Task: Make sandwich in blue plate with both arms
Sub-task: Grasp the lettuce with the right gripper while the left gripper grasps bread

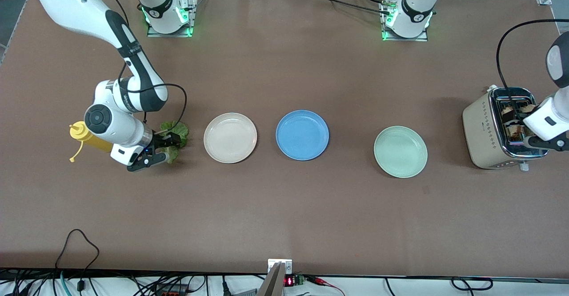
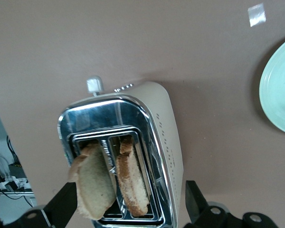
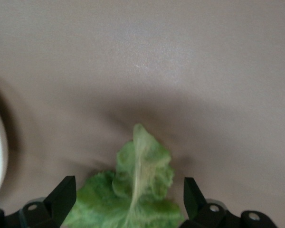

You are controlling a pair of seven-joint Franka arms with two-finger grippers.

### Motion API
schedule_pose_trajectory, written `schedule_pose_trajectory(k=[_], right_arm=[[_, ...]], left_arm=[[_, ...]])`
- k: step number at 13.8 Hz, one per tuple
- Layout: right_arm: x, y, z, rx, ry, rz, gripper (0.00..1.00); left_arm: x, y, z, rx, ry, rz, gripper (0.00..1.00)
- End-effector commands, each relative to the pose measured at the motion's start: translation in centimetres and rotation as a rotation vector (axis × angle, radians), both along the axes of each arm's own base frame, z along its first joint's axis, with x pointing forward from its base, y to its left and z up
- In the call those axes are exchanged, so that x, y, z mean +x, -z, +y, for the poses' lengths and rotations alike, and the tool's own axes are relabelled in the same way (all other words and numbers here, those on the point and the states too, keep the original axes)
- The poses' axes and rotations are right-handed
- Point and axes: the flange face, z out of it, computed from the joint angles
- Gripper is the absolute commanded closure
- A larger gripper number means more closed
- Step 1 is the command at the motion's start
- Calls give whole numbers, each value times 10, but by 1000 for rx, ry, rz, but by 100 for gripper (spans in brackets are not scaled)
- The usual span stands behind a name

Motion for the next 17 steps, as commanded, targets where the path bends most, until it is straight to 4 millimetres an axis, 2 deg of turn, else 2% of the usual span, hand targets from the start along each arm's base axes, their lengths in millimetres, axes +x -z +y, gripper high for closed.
schedule_pose_trajectory(k=[1,3,5,7,9,11,12,13,16,17], right_arm=[[2,15,4,4,-35,-28,0],[2,20,3,-2,-47,-24,3],[2,17,2,-9,-62,-23,31],[2,17,0,-12,-58,-12,56],[2,17,-2,-12,-55,-12,73],[2,17,-5,-13,-51,-12,86],[2,17,-5,-14,-51,-11,93],[1,17,-5,-14,-50,-5,100],[3,12,-6,-14,-50,-9,100],[4,8,-5,-14,-53,-17,100]], left_arm=[[-19,9,5,8,26,-15,0],[-25,18,14,3,14,-13,3],[-32,28,23,-2,3,5,11],[-36,35,23,-8,-3,19,21],[-40,38,31,-11,-21,26,34],[-45,44,34,-18,-30,40,51],[-46,45,38,-19,-35,43,64],[-46,46,38,-21,-36,44,67],[-47,47,39,-22,-38,49,68],[-47,48,39,-22,-38,52,71]])
